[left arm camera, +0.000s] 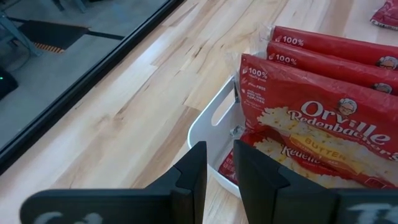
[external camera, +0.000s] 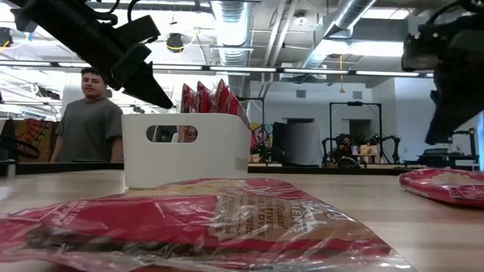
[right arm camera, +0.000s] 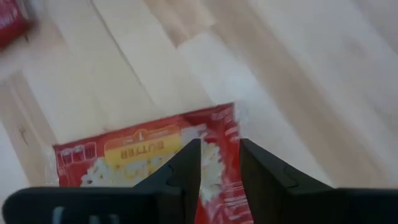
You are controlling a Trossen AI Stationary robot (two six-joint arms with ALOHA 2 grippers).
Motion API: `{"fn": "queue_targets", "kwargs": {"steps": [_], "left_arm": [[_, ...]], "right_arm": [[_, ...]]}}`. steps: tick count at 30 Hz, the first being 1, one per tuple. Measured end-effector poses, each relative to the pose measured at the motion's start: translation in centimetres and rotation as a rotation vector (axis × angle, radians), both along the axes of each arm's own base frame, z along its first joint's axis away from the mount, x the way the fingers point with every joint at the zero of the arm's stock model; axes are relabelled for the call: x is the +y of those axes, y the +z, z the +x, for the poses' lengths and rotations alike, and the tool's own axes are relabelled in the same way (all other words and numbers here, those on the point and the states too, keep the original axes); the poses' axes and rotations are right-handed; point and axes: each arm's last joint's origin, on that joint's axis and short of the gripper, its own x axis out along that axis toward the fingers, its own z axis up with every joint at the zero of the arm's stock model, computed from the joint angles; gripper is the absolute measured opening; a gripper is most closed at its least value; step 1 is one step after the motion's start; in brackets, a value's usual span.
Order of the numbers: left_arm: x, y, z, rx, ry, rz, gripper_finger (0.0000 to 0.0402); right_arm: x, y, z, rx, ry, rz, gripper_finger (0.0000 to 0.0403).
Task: Sort popcorn bags into baskets
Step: Put the red popcorn bag into the white bin
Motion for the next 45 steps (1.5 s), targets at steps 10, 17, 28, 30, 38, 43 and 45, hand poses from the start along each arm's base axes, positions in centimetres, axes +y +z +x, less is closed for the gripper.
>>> {"fn": "queue_targets", "kwargs": {"steps": [10,17,28,30,38,43,45], "left_arm": [[0.0,0.0,0.0,-0.004,-0.001,-0.011,0.0071],[0.0,0.0,0.0,-0.004,-0.001,-0.01,0.0071],[-0.2,0.0,0.0,-0.013,-0.019,-0.044,0.0071],[-0.3,0.0,0.0,-0.017,-0.023,-0.05,0.0071],[-0.7,0.0,-0.1,-0.018,-0.039,-0.05,0.0071],[-0.7,0.0,-0.1,-0.023,-0.027,-0.043,0.0071],[-0.7,0.0,-0.1,-0.024,-0.019,-0.038,0.0071]], "right_arm": [[0.9,-2.2,1.1,0.084,0.019,0.007,0.0153],[1.3,-4.1,1.5,0.183,0.03,-0.001,0.0153],[0.9,-4.2,1.6,0.181,0.063,-0.063,0.0017],[0.7,-3.6,1.5,0.137,0.065,-0.086,0.0013],[-0.4,0.3,0.5,-0.088,-0.033,-0.101,0.0021],[-0.8,1.1,-0.9,-0.093,-0.162,-0.031,0.0075],[-0.9,1.0,-1.5,-0.07,-0.22,-0.017,0.0103]]}}
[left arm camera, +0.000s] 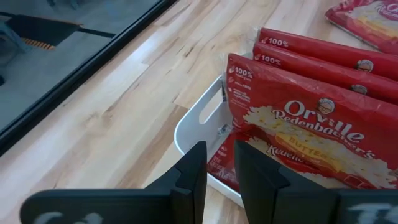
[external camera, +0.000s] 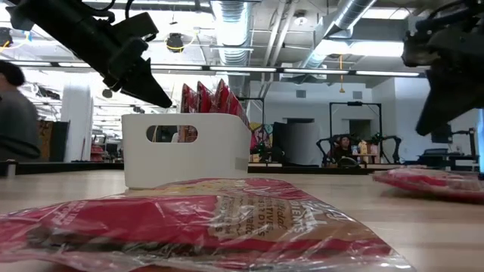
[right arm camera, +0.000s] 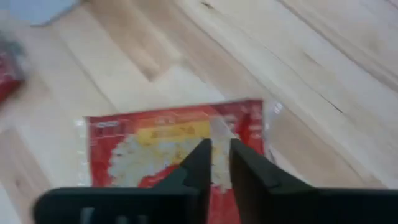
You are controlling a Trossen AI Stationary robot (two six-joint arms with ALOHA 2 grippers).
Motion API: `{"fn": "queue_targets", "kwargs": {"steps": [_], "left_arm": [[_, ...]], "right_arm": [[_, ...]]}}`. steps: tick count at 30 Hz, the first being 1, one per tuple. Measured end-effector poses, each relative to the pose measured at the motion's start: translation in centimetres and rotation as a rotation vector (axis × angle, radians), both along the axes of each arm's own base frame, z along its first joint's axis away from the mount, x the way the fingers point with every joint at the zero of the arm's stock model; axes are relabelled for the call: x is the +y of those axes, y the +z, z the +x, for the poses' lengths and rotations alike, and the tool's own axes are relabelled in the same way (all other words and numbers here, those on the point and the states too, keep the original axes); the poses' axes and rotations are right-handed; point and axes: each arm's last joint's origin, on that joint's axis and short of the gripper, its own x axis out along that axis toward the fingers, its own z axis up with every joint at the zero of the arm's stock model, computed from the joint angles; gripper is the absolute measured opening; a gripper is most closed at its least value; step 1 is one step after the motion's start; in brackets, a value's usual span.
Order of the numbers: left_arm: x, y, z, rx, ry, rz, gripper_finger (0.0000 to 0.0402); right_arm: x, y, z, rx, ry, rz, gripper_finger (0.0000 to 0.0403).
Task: Sort popcorn bags into baskets
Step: Put the red popcorn bag into the white bin
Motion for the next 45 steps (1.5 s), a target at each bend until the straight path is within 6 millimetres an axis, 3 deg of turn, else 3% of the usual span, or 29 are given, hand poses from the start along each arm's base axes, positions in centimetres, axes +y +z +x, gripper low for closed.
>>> {"fn": "queue_targets", "kwargs": {"steps": [4,9,16,23,28,31,37,40,45], "left_arm": [[-0.3,0.0,-0.1,0.0,-0.007,-0.005,0.0071],[-0.8,-0.2,-0.4,0.009,-0.012,-0.011,0.0071],[-1.3,-0.3,-0.7,0.018,0.0,0.013,0.0071],[-1.3,-0.3,-0.7,0.013,0.003,0.007,0.0071],[-1.3,-0.3,-0.7,-0.002,0.013,-0.014,0.0071],[-1.3,-0.2,-0.6,-0.017,0.018,-0.025,0.0071],[-1.4,0.1,-0.4,-0.061,0.013,-0.036,0.0071],[-1.6,0.1,-0.4,-0.063,-0.005,-0.046,0.0071],[-2.1,0.1,-0.5,-0.063,-0.027,-0.054,0.0071]], "right_arm": [[0.3,-0.5,-1.0,0.058,-0.167,0.108,0.0164],[2.2,-1.9,-1.4,0.051,-0.257,0.26,0.0223],[3.7,-5.4,-2.4,-0.068,-0.367,0.396,0.0243],[3.2,-7.2,-2.7,-0.249,-0.44,0.357,0.0226],[2.1,-7.3,-2.3,-0.32,-0.431,0.214,0.0186],[1.5,-7.1,-1.8,-0.354,-0.417,0.138,0.0142],[0.2,-7.0,-0.5,-0.3,-0.334,0.018,0.0018],[-0.2,-7.0,-0.1,-0.238,-0.294,0.026,0.0023],[-0.6,-6.1,-0.4,-0.238,-0.254,0.018,0.009]]}}
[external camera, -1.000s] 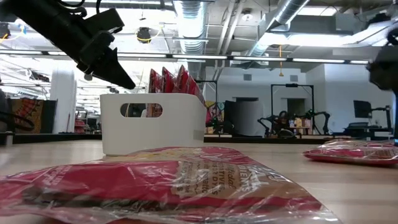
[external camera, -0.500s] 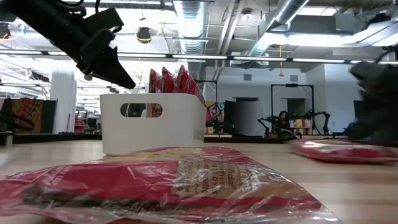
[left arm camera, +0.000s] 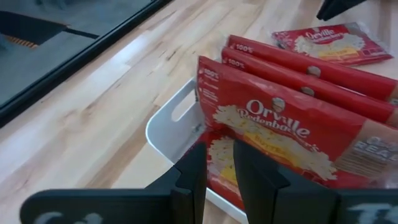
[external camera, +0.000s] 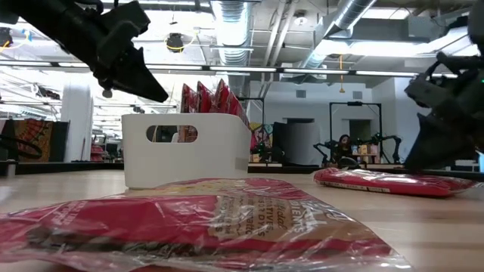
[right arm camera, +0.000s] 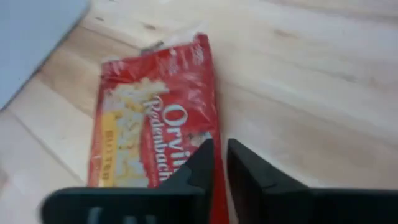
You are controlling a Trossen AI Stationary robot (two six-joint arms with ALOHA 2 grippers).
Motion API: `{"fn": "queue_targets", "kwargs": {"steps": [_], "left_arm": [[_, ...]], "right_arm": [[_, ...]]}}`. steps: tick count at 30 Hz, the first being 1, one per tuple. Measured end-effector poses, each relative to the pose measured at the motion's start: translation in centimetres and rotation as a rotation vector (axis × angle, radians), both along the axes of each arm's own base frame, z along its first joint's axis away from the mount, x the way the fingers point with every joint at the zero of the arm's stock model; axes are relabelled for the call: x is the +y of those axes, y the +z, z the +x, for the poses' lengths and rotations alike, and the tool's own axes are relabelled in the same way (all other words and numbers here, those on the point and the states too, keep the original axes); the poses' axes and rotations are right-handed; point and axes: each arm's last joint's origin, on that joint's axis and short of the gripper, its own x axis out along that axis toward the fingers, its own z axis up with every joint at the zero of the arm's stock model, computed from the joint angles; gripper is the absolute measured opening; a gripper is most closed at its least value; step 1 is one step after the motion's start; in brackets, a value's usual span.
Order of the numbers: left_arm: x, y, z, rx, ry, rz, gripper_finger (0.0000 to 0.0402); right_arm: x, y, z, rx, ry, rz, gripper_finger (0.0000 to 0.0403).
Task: Sort popcorn bags into baskets
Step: Put the red popcorn bag into the white bin
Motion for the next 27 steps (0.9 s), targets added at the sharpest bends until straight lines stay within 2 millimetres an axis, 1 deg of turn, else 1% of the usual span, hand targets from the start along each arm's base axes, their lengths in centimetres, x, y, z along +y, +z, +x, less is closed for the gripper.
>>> {"fn": "queue_targets", "kwargs": {"steps": [5,7,9,11,14,17,19,21,25,26,27], "left_arm": [[-0.2,0.0,-0.1,-0.003,0.003,0.007,0.0071],[-0.2,0.0,-0.1,-0.006,0.011,0.009,0.0071],[-0.1,0.1,-0.1,-0.018,0.035,0.009,0.0071],[-0.1,0.0,-0.1,-0.024,0.046,0.003,0.0071],[-0.1,0.0,-0.1,-0.024,0.047,0.001,0.0071],[-0.1,0.0,-0.1,-0.024,0.048,0.002,0.0071],[-0.1,0.0,-0.1,-0.024,0.048,0.003,0.0071],[-0.1,0.1,-0.1,-0.028,0.048,0.001,0.0071],[-0.1,0.2,0.0,-0.047,0.049,-0.008,0.0071],[-0.1,0.3,0.0,-0.056,0.045,-0.006,0.0071],[-0.2,0.5,0.1,-0.068,0.04,-0.005,0.0071]], "right_arm": [[-0.9,0.9,-0.8,0.033,0.006,-0.015,0.0165],[-1.2,0.8,-0.9,0.064,-0.003,-0.004,0.0193],[-1.3,0.3,-0.8,0.056,0.017,0.041,0.0218],[-1.2,-0.3,-0.4,0.006,0.067,0.1,0.0233],[-1.0,-1.0,-0.2,-0.056,0.105,0.149,0.0237],[-1.1,-1.7,-0.4,-0.047,0.1,0.157,0.0217],[-1.1,-2.1,-0.4,-0.032,0.087,0.155,0.019],[-1.1,-2.4,-0.3,-0.024,0.084,0.139,0.0147],[-0.8,-2.3,0.1,-0.048,0.159,0.112,0.0029],[-0.7,-2.0,0.4,-0.07,0.191,0.111,0.0018],[-0.6,-1.8,0.5,-0.096,0.204,0.108,0.0017]]}}
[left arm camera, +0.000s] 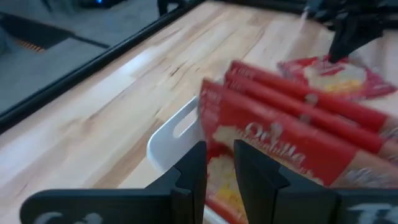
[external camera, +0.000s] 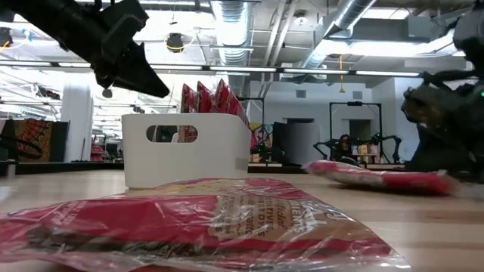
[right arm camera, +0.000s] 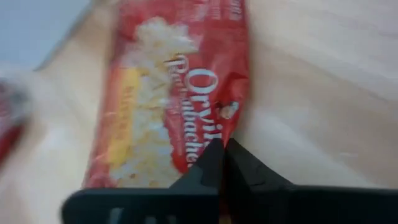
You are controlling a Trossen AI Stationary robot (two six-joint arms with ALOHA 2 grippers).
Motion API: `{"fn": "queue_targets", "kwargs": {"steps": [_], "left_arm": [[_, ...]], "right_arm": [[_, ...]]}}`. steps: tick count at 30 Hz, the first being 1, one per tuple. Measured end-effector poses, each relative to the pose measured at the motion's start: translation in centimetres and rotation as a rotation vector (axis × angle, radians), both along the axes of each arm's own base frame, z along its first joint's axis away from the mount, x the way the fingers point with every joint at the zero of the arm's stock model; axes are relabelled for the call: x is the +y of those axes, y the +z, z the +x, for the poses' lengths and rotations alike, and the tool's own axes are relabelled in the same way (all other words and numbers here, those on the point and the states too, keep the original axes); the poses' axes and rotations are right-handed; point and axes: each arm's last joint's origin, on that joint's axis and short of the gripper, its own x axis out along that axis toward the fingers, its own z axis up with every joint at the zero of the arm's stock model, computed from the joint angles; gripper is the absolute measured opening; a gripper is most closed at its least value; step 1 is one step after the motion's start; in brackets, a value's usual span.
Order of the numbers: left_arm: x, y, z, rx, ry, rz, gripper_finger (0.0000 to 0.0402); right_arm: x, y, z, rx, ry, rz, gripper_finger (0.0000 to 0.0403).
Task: Sort popcorn bags into baskets
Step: Put the red popcorn bag into the white bin
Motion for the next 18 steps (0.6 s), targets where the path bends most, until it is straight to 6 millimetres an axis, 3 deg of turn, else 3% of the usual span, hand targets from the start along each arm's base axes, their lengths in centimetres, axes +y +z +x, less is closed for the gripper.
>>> {"fn": "queue_targets", "kwargs": {"steps": [3,11,15,18], "left_arm": [[-0.1,0.6,0.3,-0.04,-0.023,0.013,0.0071],[-0.4,2.9,1.0,-0.2,-0.076,0.091,0.008],[-0.1,4.2,1.5,-0.26,-0.11,0.087,0.0121],[0.3,4.6,1.9,-0.279,-0.139,0.062,0.0168]], "right_arm": [[0.0,1.1,0.4,-0.073,0.024,-0.081,0.0009],[1.5,7.9,3.4,-0.161,0.127,-0.72,0.0005],[1.7,11.7,5.3,-0.141,0.106,-0.903,0.0004],[1.5,14.4,6.4,-0.194,0.08,-0.938,0.0004]]}}
